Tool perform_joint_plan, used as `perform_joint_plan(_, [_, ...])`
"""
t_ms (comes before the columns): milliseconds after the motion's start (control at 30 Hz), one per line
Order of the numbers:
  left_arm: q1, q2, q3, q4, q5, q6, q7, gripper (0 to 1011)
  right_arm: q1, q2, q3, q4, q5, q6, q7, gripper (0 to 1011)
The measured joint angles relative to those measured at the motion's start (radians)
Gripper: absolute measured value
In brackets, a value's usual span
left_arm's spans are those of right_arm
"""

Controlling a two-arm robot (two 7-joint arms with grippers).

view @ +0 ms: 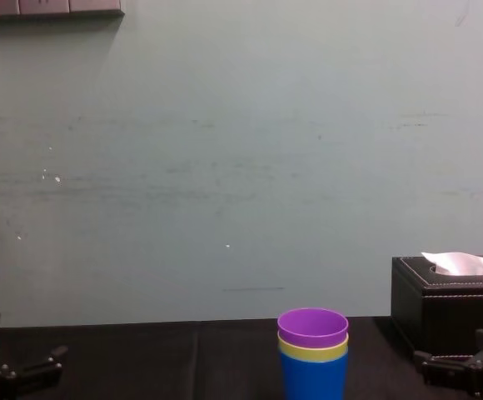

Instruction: Stack the three plastic cups sequentially using one hand.

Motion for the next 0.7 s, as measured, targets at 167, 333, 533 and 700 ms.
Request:
perform_joint_plan(167, [0.0, 0.0, 0.0, 0.0, 0.0, 0.0, 0.0, 1011, 0.0, 0.0, 0.0, 0.0, 0.0, 0.0, 0.0, 1002])
perform_joint_plan(333, [0.0, 0.0, 0.0, 0.0, 0.0, 0.0, 0.0, 1011, 0.0, 0.0, 0.0, 0.0, 0.0, 0.0, 0.0, 1002])
perform_joint_plan(533, [0.0, 0.0, 0.0, 0.0, 0.0, 0.0, 0.0, 1011, 0.0, 0.0, 0.0, 0.0, 0.0, 0.0, 0.0, 1002])
perform_joint_plan(700, [0.0, 0.0, 0.0, 0.0, 0.0, 0.0, 0.0, 1011, 0.0, 0.0, 0.0, 0.0, 0.0, 0.0, 0.0, 1002])
